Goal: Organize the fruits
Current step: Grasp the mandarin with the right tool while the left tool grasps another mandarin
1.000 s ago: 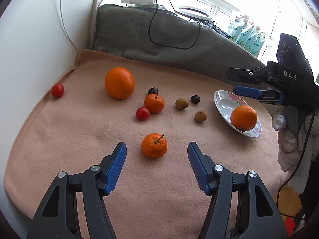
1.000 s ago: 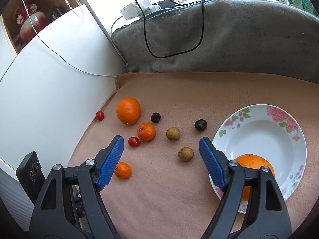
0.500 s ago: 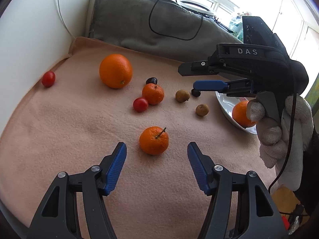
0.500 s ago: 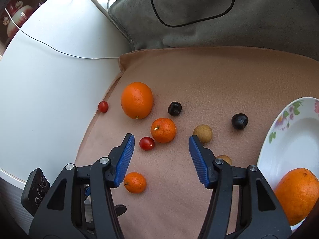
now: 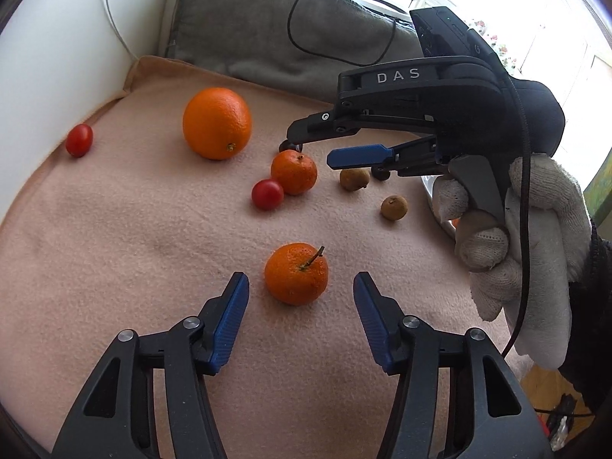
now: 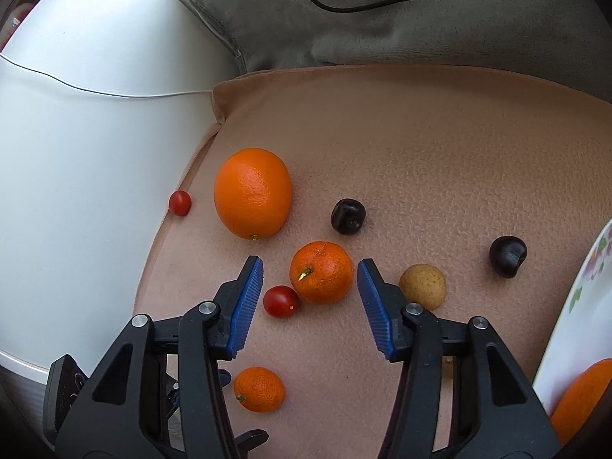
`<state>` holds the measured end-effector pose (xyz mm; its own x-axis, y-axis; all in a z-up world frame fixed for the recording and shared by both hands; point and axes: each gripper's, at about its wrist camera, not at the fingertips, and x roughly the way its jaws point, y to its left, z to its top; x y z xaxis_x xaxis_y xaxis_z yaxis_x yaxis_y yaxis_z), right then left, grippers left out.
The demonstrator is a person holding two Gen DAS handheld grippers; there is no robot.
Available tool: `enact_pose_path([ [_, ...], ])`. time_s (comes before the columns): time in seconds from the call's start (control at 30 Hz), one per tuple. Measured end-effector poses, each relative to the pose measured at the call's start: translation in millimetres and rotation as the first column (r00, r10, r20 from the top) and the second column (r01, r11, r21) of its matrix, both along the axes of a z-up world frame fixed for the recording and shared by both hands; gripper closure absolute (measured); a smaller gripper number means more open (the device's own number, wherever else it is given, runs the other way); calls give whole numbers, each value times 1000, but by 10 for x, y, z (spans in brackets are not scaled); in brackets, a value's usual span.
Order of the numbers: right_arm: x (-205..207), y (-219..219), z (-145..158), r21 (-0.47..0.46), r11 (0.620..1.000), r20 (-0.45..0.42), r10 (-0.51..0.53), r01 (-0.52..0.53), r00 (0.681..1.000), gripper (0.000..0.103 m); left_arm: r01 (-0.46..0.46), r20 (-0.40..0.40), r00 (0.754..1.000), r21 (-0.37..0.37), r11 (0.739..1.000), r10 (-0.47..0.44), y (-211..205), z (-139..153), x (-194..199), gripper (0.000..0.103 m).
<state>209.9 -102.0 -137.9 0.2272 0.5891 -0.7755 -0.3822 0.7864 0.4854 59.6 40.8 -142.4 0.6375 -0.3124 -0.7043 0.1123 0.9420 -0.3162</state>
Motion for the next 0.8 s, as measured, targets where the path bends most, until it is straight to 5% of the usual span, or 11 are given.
enact_pose_path([
  [0.8, 60, 182, -186, -107, 994, 16, 39, -37, 999, 58, 1, -25, 1000, 2, 1000, -1, 88, -108, 77, 64],
])
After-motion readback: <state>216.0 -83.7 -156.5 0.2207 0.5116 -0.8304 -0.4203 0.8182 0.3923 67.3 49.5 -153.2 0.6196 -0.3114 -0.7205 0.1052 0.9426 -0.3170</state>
